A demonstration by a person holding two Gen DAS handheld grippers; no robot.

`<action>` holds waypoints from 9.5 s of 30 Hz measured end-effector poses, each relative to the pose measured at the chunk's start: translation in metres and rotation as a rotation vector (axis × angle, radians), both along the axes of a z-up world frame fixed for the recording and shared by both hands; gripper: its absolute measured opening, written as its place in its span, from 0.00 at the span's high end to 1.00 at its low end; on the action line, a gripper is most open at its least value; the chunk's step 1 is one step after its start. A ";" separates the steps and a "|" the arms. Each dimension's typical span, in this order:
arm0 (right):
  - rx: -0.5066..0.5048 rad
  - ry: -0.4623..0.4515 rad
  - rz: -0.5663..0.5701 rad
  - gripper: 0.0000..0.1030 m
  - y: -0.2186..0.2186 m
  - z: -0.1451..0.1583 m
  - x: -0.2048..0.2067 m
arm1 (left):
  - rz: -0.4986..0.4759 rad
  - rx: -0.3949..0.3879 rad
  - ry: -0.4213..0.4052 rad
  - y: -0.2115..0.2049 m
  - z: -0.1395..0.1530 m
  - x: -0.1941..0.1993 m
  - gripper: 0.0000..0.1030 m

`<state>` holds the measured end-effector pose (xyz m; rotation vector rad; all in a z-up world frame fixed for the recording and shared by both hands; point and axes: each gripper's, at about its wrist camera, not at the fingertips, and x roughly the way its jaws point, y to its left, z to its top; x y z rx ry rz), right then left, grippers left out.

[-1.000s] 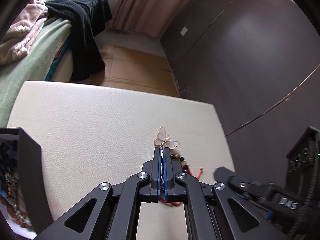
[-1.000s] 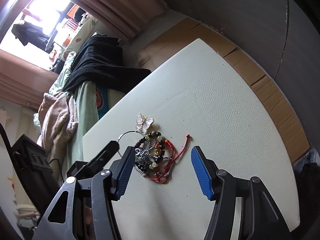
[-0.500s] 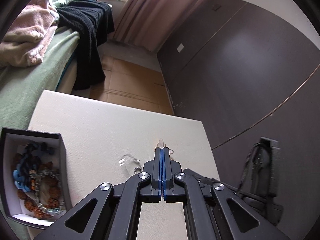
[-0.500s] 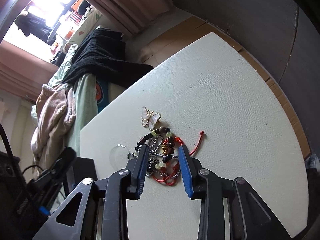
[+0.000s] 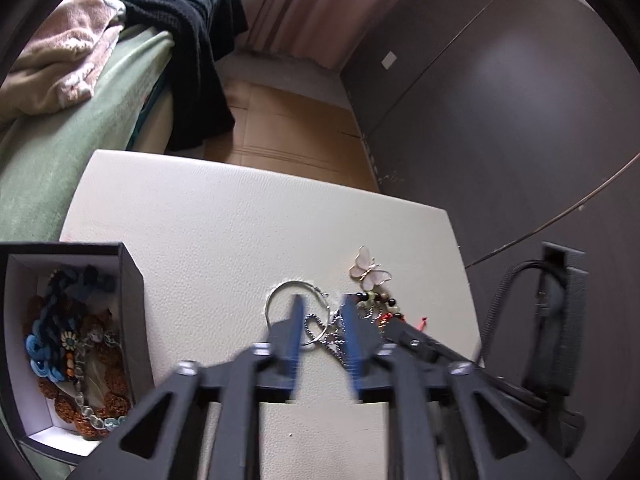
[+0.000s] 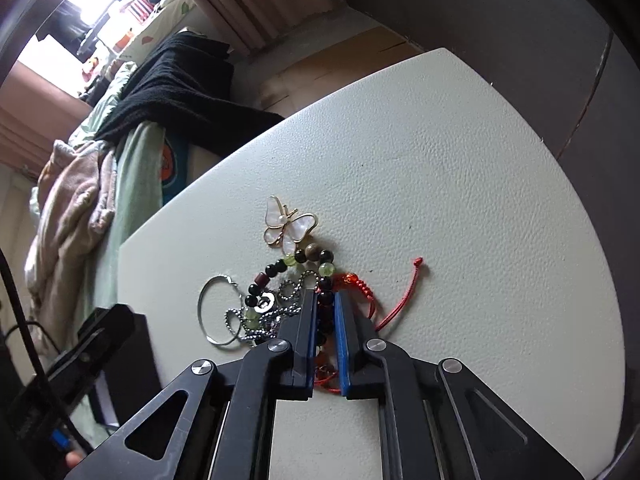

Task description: Organize jewelry

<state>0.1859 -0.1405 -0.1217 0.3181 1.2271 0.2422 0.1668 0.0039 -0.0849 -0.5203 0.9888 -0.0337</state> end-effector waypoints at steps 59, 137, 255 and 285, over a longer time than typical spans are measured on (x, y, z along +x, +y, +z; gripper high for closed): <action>0.264 -0.092 -0.078 0.91 -0.067 0.061 -0.026 | -0.125 0.401 0.058 -0.060 -0.036 0.021 0.57; 0.378 -0.236 0.226 0.91 0.046 0.092 -0.091 | 0.166 0.249 -0.060 0.087 0.064 -0.101 0.36; 0.163 -0.082 -0.111 0.14 -0.085 0.058 -0.043 | -0.133 0.205 -0.149 -0.047 0.038 -0.026 0.81; -0.231 -0.111 0.237 0.80 0.058 0.005 -0.035 | 0.018 0.056 -0.269 0.032 0.085 -0.056 0.81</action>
